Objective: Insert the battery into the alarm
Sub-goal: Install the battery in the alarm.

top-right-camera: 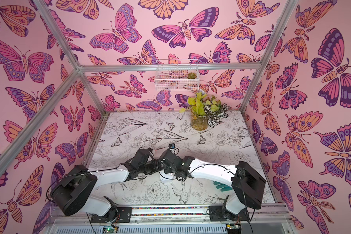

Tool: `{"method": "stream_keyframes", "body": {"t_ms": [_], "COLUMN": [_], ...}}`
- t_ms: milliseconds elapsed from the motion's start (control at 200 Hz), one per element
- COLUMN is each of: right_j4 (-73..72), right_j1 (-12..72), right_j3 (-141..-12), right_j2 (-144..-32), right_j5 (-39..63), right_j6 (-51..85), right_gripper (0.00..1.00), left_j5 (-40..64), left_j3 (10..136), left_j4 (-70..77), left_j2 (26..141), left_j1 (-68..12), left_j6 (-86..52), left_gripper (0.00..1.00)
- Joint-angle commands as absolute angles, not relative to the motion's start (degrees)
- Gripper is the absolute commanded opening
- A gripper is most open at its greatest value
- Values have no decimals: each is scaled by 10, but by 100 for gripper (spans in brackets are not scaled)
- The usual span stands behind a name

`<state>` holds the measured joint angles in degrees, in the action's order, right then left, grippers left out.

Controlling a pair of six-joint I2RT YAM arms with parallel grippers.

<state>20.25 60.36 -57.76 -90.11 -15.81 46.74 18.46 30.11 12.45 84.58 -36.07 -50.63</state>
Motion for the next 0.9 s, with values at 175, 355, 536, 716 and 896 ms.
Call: {"method": "stream_keyframes", "body": {"t_ms": [175, 355, 536, 716, 896], "right_j4": [218, 223, 227, 222, 228], "right_j1": [601, 600, 600, 601, 608], "right_j3": [-592, -594, -595, -584, -570], "right_j2": [-942, -952, -967, -977, -992], "right_j5": [-160, -164, -154, -144, -147], "right_j6": [475, 476, 478, 485, 495], "right_gripper": [15, 14, 10, 7, 6], "left_j5": [170, 170, 170, 169, 170], "left_j3": [277, 278, 276, 276, 274], "left_j4": [76, 76, 77, 79, 81], "left_j2": [861, 863, 865, 865, 867], "left_j1": [-365, -365, -365, -365, -365], "left_j6": [-503, -502, -502, -502, -503], "left_gripper": [66, 66, 66, 66, 66]}}
